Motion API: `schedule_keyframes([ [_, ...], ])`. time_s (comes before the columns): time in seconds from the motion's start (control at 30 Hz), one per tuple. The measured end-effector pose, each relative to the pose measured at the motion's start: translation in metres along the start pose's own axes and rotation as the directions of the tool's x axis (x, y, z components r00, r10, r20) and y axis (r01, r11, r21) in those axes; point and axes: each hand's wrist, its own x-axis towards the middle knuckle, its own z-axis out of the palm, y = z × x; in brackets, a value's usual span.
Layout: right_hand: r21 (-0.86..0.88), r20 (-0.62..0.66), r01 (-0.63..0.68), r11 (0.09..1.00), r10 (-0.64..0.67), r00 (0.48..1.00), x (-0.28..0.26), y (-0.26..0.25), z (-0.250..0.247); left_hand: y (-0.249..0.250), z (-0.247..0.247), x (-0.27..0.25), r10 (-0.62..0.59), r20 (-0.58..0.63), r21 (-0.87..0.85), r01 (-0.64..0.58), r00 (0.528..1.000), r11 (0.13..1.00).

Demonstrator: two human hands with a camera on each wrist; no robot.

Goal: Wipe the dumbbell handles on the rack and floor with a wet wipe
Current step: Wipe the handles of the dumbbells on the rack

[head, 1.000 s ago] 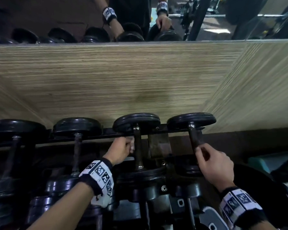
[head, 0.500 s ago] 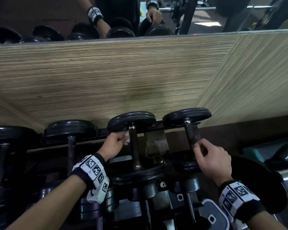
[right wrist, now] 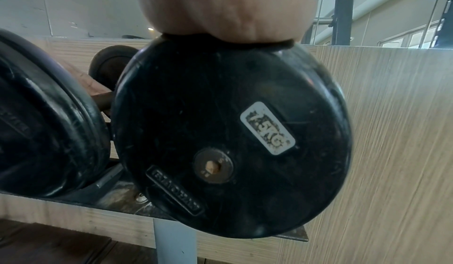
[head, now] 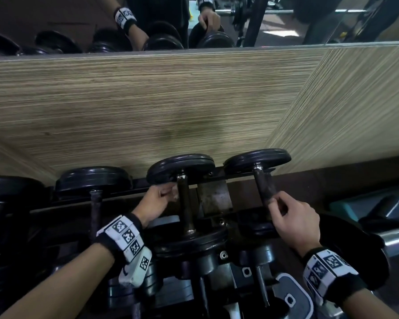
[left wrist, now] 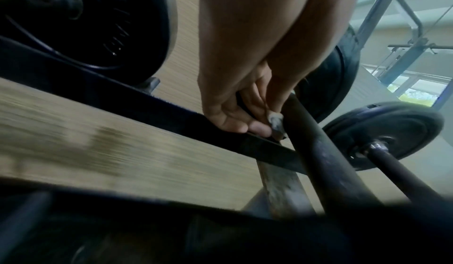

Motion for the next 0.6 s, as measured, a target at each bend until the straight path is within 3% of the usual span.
schedule_keyframes([
  [0.13, -0.018, 0.013, -0.011, 1.0, 0.011, 1.0, 0.001, -0.002, -0.001, -0.031, 0.009, -0.029, -0.138, 0.217, 0.069, 0.125, 0.966, 0.99],
  [0.23, -0.029, 0.01, -0.014, 0.999, 0.014, 1.0, 0.001, -0.002, -0.002, -0.042, 0.005, -0.025, -0.251, 0.257, 0.115, 0.229, 0.933, 0.967],
  [0.3, -0.029, 0.006, -0.012, 1.0, 0.012, 1.0, 0.001, -0.002, -0.002, -0.036, 0.002, -0.01, -0.251, 0.214, 0.1, 0.235, 0.944, 0.967],
  [0.43, -0.012, -0.017, -0.004, 1.0, 0.004, 1.0, 0.001, 0.0, 0.0, -0.008, -0.005, 0.02, -0.254, -0.021, -0.119, 0.249, 0.967, 0.961],
  [0.6, -0.001, -0.053, 0.002, 1.0, -0.003, 0.999, 0.0, 0.001, 0.002, -0.006, -0.007, 0.011, -0.233, -0.021, -0.048, 0.231, 0.972, 0.972],
])
